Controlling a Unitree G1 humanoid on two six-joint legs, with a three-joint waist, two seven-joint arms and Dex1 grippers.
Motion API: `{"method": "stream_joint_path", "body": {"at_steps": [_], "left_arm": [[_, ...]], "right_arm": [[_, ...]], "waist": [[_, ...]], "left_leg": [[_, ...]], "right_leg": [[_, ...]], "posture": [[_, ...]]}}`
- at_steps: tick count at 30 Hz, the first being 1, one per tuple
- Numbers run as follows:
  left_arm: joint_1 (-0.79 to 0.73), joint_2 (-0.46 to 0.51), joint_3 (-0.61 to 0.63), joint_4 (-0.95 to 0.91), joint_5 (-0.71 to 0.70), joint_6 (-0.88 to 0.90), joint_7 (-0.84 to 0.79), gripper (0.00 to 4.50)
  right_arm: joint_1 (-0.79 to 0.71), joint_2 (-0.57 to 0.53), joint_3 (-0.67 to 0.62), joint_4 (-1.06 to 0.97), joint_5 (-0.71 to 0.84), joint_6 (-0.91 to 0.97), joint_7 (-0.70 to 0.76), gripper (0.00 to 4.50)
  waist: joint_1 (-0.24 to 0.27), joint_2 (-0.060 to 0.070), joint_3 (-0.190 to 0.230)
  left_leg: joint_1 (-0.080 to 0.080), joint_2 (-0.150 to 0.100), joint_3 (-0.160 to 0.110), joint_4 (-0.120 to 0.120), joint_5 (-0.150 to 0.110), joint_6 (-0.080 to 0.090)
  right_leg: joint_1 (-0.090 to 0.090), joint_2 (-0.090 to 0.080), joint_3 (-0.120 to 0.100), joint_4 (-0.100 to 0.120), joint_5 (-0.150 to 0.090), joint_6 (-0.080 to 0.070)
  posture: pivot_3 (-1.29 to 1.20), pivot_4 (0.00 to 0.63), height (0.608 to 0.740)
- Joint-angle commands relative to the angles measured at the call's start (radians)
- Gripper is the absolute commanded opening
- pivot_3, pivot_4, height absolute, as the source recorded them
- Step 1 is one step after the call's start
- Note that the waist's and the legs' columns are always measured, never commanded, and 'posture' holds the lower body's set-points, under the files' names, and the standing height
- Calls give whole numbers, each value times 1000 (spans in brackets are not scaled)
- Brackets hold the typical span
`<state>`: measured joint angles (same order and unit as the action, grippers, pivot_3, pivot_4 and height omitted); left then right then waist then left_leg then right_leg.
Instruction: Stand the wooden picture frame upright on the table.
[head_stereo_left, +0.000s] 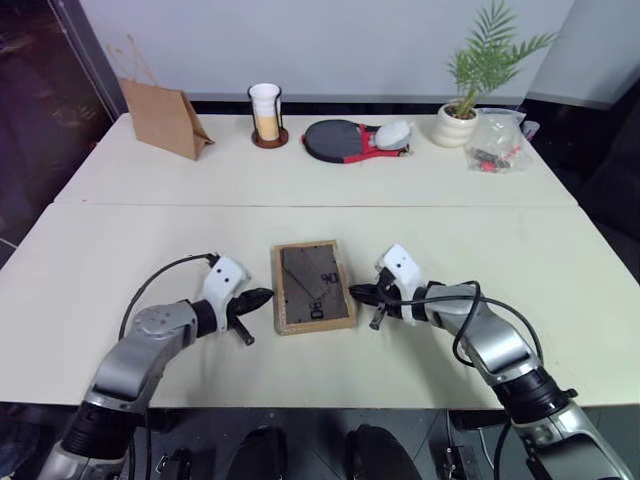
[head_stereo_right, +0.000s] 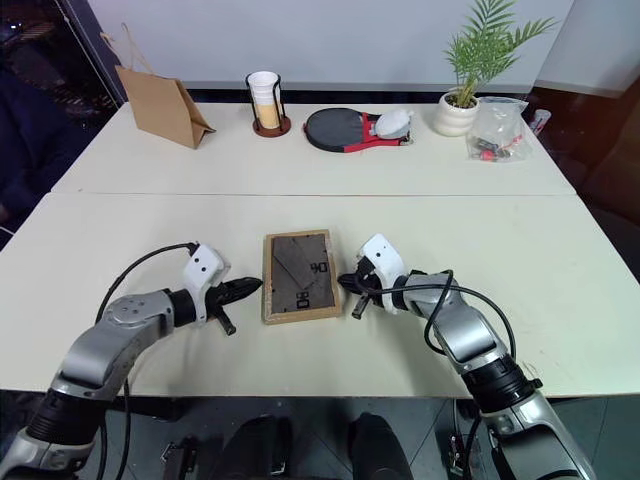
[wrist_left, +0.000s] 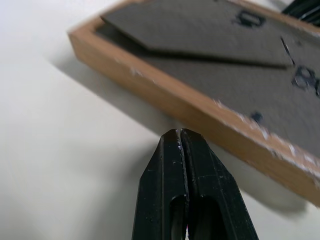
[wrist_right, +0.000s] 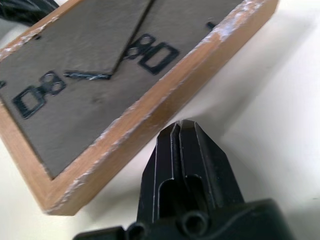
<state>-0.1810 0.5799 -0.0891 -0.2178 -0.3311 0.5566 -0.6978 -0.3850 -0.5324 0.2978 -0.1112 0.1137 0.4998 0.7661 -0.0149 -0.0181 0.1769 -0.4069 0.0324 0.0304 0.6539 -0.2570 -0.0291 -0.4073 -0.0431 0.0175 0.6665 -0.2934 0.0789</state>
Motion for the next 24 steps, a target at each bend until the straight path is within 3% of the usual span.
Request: {"method": "stream_joint_path", "body": {"at_steps": [1,12,17,22,24], "left_arm": [[19,20,4,-62,-11,21,-24,21],[65,100,43,-119,-54,73,-94,21],[56,121,73,-73,-44,63,-101,21],[-2,151,186,-48,-204,208,-170,21],[-27,153,215,-44,-271,294,-176,551]], "right_arm": [[24,-5,13,-80,33,32,50,18],[58,-18,33,-157,37,85,102,18],[57,-72,4,-150,6,62,101,18],[35,-184,-84,-167,1,-2,121,18],[22,-203,-92,-162,-13,-32,119,0]], "waist": [[0,0,0],[0,0,0],[1,-1,0],[3,-1,0],[2,-1,0]], "left_leg": [[0,0,0,0,0,0],[0,0,0,0,0,0],[0,0,0,0,0,0],[-1,0,0,2,0,0],[-1,0,0,2,0,1]], "right_leg": [[0,0,0,0,0,0],[0,0,0,0,0,0],[0,0,0,0,0,0],[1,-1,-1,0,0,0],[1,0,-1,0,0,0]], "posture": [[0,150,740],[0,150,740],[0,150,740],[0,150,740],[0,150,740]]}}
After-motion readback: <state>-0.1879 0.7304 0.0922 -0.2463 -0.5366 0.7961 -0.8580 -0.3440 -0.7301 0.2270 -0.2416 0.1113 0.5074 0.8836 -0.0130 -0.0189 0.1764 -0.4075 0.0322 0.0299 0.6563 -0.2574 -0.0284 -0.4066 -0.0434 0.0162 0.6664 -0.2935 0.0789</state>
